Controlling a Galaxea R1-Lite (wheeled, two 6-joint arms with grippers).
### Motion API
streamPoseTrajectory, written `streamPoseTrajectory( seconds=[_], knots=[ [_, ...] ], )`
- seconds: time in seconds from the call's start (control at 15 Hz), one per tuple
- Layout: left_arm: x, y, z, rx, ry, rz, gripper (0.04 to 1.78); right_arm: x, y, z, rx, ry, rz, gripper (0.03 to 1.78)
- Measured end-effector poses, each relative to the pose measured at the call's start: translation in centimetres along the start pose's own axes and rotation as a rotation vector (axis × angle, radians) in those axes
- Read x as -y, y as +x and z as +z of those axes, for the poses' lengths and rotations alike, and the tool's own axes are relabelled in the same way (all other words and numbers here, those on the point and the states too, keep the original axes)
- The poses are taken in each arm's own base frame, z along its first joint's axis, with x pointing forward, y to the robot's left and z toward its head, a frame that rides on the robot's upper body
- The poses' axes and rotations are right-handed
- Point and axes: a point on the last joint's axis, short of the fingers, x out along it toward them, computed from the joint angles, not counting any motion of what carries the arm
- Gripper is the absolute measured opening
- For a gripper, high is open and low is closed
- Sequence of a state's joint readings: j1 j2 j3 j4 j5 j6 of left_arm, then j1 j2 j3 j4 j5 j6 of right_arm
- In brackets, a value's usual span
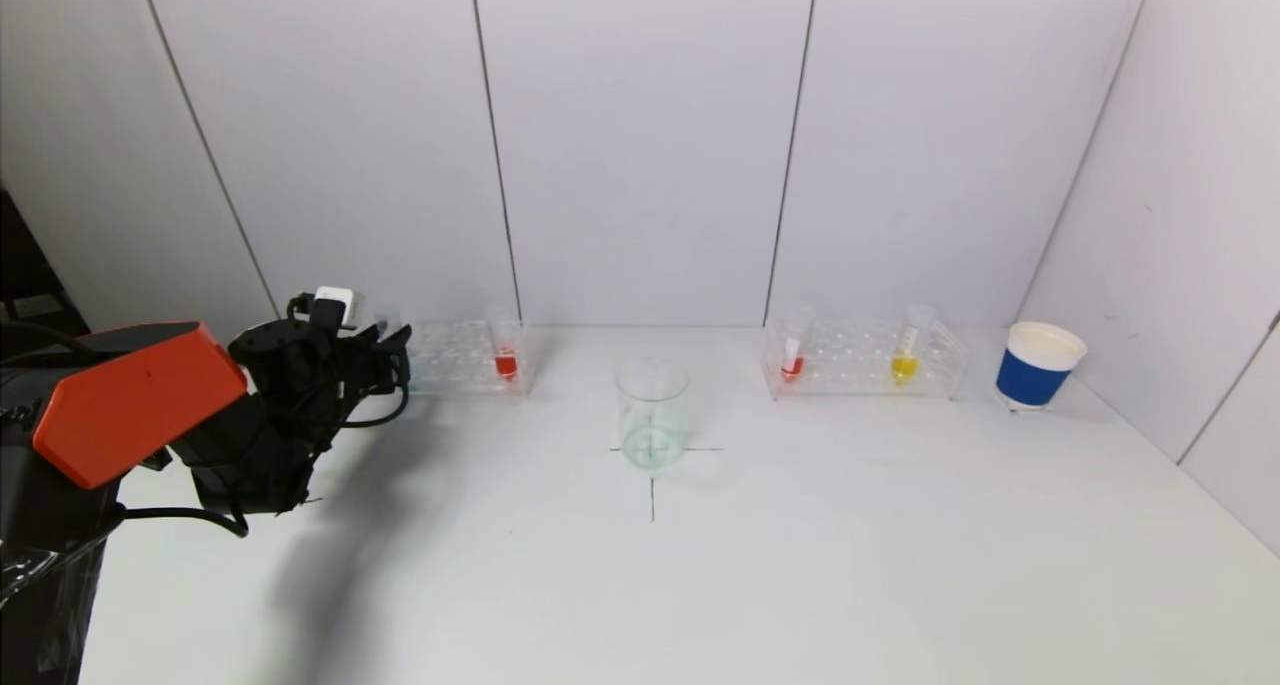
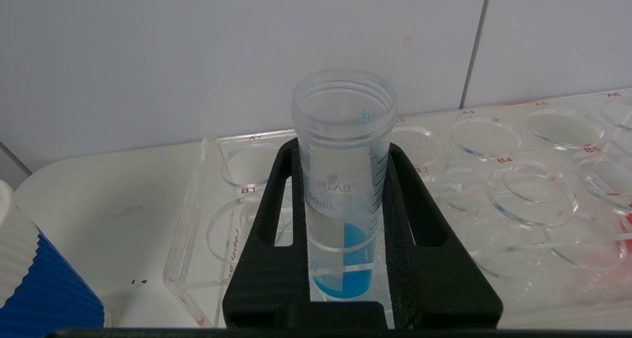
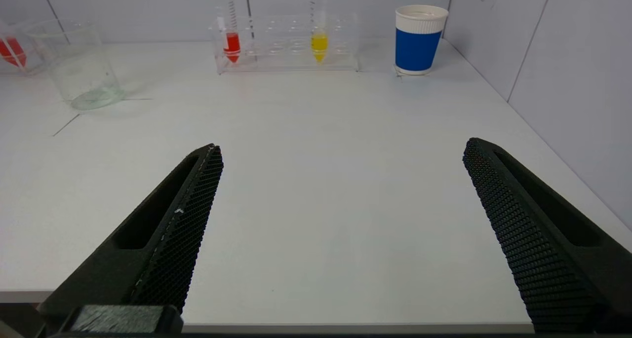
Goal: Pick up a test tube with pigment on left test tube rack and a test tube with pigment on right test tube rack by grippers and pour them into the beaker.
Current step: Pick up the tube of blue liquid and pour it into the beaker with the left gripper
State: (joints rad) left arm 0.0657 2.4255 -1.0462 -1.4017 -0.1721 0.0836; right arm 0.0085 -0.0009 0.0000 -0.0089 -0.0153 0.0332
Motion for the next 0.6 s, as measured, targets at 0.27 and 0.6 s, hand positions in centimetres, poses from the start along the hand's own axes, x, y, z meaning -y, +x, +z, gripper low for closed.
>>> streamPoseTrajectory(
  seconds=[0.27,0.6],
  knots=[
    [0.00,0.00,0.06,0.001,0.001,0.000,0.45,0.00,0.00,0.00,0.000,0.000,0.000,1.77],
    [-0.04,-0.05,0.55,0.005,0.001,0.000,0.45,0.00,0.00,0.00,0.000,0.000,0.000,1.77]
  ],
)
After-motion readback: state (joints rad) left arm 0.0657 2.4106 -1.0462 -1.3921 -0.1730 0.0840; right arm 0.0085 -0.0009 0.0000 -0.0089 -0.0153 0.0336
